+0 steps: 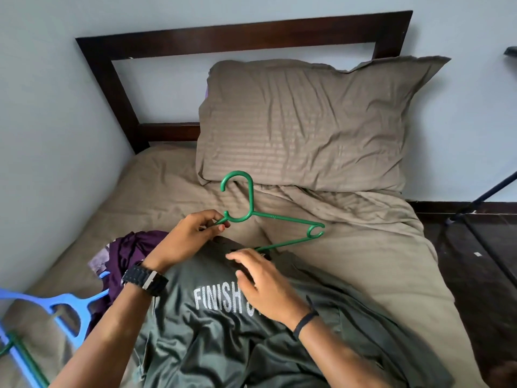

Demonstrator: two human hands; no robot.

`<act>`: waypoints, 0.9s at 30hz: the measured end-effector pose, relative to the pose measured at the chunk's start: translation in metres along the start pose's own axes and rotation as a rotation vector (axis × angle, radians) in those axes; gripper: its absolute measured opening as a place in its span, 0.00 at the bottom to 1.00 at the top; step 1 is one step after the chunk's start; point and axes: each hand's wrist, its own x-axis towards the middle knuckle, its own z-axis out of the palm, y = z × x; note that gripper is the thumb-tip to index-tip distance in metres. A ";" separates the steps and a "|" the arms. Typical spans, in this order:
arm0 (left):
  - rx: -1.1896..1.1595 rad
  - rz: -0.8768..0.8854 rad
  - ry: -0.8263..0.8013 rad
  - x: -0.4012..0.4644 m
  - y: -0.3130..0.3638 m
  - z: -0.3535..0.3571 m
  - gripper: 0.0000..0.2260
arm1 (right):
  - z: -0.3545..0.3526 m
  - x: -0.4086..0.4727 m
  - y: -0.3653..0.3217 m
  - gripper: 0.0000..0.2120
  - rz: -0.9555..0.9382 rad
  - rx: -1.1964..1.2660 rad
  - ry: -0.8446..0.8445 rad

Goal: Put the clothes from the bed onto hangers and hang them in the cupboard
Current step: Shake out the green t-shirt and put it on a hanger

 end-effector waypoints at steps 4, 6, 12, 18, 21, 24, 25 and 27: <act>0.052 -0.039 0.025 -0.001 0.000 -0.003 0.24 | 0.000 -0.002 -0.004 0.18 0.273 0.105 -0.263; 0.110 -0.046 0.040 -0.005 0.002 -0.005 0.23 | -0.005 -0.003 -0.003 0.18 0.379 0.078 -0.355; 0.259 -0.050 0.065 -0.018 0.008 -0.015 0.13 | -0.027 -0.011 0.004 0.22 0.436 -0.224 -0.393; 0.448 -0.092 0.232 -0.035 0.005 -0.021 0.24 | -0.050 -0.021 0.026 0.22 0.592 -0.297 0.062; 0.482 -0.116 0.278 -0.043 0.002 -0.024 0.26 | -0.054 -0.021 0.025 0.07 0.614 -0.197 0.236; 0.499 -0.156 0.296 -0.049 0.009 -0.026 0.22 | -0.052 -0.019 0.024 0.12 0.672 -0.125 0.384; 0.503 -0.162 0.302 -0.051 0.012 -0.028 0.22 | -0.051 -0.018 0.025 0.12 0.699 -0.101 0.406; 0.522 -0.171 0.324 -0.054 0.015 -0.030 0.22 | -0.052 -0.015 0.028 0.11 0.738 -0.040 0.405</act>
